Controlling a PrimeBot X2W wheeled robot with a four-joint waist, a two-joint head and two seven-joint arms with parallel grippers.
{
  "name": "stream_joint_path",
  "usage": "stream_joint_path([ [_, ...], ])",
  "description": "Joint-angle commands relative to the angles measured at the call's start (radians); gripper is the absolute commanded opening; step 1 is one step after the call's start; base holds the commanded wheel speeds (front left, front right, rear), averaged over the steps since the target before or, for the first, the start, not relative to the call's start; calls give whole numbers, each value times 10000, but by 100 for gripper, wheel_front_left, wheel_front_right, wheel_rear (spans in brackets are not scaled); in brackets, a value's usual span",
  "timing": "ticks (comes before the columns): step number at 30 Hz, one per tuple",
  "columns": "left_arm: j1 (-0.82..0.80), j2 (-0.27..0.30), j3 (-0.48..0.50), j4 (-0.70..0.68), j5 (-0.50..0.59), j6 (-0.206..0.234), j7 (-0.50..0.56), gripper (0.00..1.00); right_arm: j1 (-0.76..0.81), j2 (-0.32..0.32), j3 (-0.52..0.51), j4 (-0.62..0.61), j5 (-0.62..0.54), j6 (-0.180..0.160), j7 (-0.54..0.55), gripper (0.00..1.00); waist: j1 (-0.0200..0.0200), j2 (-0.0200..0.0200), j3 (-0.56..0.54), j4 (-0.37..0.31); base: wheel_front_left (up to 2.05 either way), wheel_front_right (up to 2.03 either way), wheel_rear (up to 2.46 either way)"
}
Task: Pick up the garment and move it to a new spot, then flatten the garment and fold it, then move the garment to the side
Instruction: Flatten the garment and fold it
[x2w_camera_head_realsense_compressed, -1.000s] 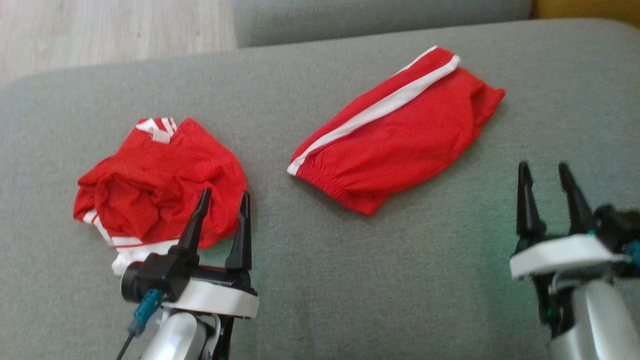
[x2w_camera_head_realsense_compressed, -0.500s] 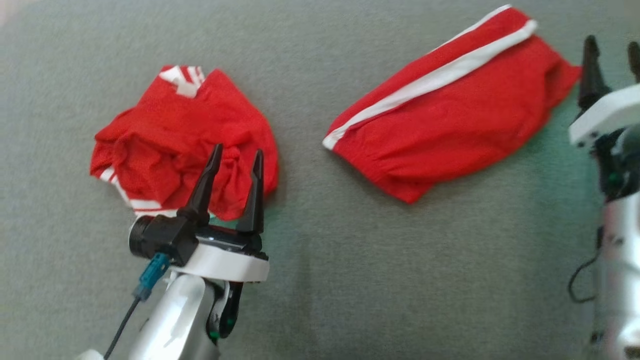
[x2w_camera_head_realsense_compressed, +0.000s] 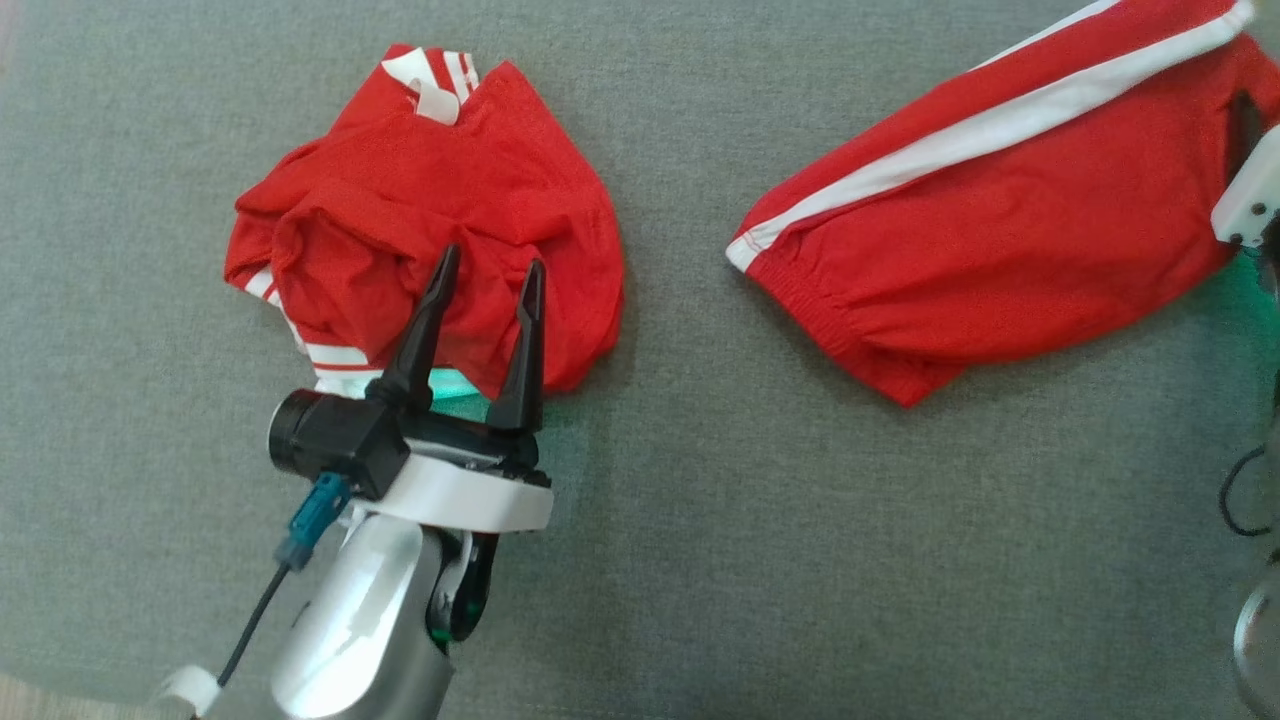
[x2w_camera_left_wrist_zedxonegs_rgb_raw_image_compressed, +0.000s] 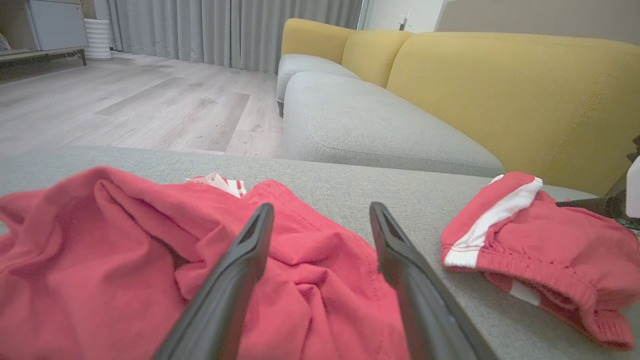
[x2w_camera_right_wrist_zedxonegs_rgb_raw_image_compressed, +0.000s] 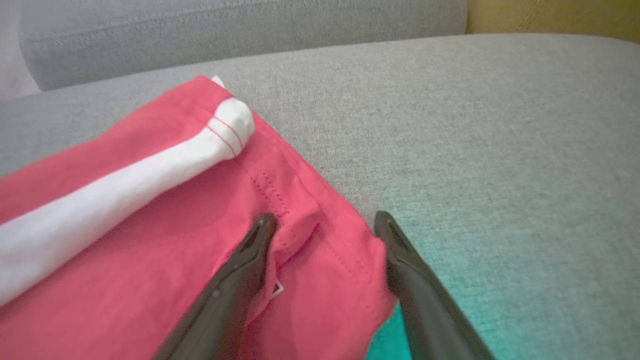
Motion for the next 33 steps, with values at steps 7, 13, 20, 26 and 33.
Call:
stream_joint_path([
  [7, -420, -45, 278, -292, 136, -112, -51, 100, -646, -180, 234, 896, -504, -9, 336, 100, -2, 0, 159, -22, 0, 0, 0],
  [13, -430, -86, 429, -352, 199, -114, -51, 100, -894, -109, 699, 1516, 14, -9, -66, 0, -2, 0, 68, -238, 0, 0, 0],
  [20, -276, -101, 612, -323, 292, -173, -51, 100, -682, -444, 876, 1447, 880, -9, -1505, 0, -2, 0, -345, -651, 0, 0, 0],
  [26, -128, -118, 697, -279, 350, -206, -51, 100, 24, -1000, 549, 1468, 1363, -9, -2175, 0, -2, 0, -756, -989, 0, 0, 0],
  [33, 101, -135, 776, -196, 363, -223, -51, 100, 914, -1241, -648, 1433, 1220, -9, -2564, 0, -2, 0, -1281, -1172, 0, 0, 0],
])
